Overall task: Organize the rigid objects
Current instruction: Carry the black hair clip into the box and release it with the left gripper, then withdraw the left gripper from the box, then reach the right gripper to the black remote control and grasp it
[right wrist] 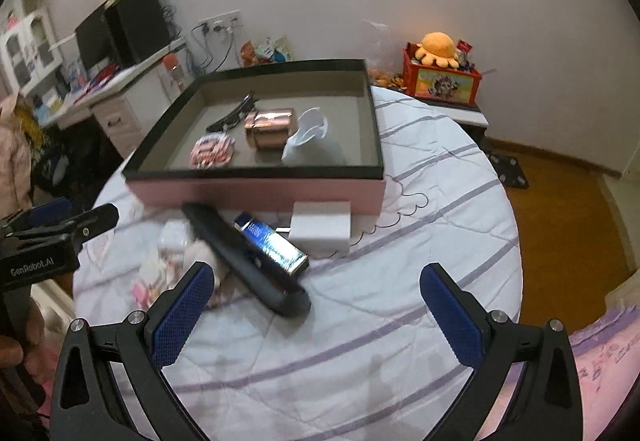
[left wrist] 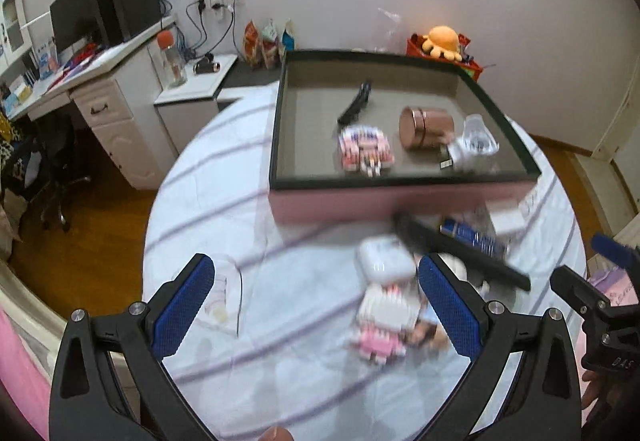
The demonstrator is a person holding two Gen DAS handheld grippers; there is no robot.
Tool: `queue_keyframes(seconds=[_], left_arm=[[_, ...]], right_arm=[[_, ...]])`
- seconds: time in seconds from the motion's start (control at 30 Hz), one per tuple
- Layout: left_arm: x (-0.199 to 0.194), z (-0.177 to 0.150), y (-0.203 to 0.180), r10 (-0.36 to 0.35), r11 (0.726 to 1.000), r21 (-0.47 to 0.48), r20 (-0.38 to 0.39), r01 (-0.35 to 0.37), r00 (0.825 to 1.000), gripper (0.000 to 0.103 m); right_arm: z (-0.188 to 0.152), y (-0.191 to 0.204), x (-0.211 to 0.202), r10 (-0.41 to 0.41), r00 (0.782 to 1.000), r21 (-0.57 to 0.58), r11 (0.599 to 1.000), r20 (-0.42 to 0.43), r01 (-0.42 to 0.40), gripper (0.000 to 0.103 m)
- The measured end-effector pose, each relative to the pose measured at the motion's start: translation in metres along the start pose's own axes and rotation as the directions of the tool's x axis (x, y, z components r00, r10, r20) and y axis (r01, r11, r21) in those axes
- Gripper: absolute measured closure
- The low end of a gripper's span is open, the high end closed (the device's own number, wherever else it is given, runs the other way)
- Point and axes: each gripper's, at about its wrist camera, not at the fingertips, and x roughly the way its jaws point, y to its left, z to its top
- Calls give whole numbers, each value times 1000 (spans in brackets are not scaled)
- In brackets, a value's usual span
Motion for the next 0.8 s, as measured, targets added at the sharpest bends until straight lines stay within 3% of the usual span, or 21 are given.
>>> queue_keyframes(seconds=[0.37,0.53,0.67,0.8], left_arm=[[4,-23,-5,8,1000,-12,-35,-9,999,0],[11,-19,-6,6,1000,-15,-46,-7,999,0],[17,-18,-8,5,1000,-11,-57,-6,998,0],[21,-17,-9,4,1000,-10,-66,-5,998,0]], right_arm=[[-14,31,20,-73,997,-220,973,-13,69,2],[-13,38,42,-106,993,-292,953,-56,86,26],[-13,44,53,-117,990,-335,939,-76,85,30],[-14,51,61,-104,990,-376,925,-95,61,43]])
